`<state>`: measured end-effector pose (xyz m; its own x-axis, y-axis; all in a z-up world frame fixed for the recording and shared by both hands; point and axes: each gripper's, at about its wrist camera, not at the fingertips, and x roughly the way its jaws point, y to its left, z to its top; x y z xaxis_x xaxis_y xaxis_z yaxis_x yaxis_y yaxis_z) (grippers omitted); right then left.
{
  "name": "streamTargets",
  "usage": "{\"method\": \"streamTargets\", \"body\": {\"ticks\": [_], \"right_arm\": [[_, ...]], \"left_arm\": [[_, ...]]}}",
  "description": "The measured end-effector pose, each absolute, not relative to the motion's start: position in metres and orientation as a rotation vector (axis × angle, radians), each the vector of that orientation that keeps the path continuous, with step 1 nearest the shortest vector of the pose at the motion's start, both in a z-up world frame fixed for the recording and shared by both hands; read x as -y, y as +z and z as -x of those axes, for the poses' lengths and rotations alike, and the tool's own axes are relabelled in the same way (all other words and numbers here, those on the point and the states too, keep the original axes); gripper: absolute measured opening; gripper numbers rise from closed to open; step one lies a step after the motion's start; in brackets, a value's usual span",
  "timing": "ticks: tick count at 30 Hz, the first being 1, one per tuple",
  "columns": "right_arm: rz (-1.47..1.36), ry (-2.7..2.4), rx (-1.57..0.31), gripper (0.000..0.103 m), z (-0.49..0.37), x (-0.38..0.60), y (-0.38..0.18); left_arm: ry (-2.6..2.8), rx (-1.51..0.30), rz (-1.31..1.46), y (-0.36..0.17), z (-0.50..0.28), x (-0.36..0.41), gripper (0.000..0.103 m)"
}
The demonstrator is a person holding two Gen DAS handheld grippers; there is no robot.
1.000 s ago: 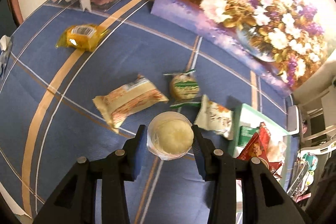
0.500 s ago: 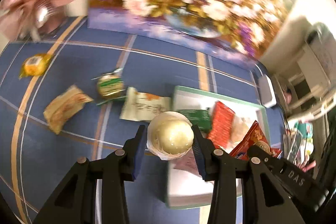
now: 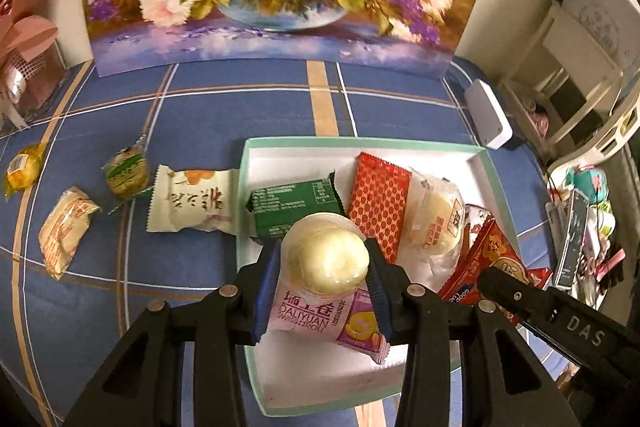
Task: Organize snacks
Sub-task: 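Lower the bun cup into the tray with the left tool while the right tool releases the red pack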
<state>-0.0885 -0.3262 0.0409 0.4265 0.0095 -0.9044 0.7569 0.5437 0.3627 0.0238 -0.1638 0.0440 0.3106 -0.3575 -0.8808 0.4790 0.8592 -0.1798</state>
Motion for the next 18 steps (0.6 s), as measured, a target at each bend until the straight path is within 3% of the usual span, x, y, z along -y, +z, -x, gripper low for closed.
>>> {"method": "streamTargets", "body": {"ticks": [18], "right_arm": [[-0.876, -0.543, -1.098, 0.053, 0.081, 0.328, 0.025]], "left_arm": [[-0.540, -1.181, -0.135, 0.024, -0.034, 0.179, 0.044]]}}
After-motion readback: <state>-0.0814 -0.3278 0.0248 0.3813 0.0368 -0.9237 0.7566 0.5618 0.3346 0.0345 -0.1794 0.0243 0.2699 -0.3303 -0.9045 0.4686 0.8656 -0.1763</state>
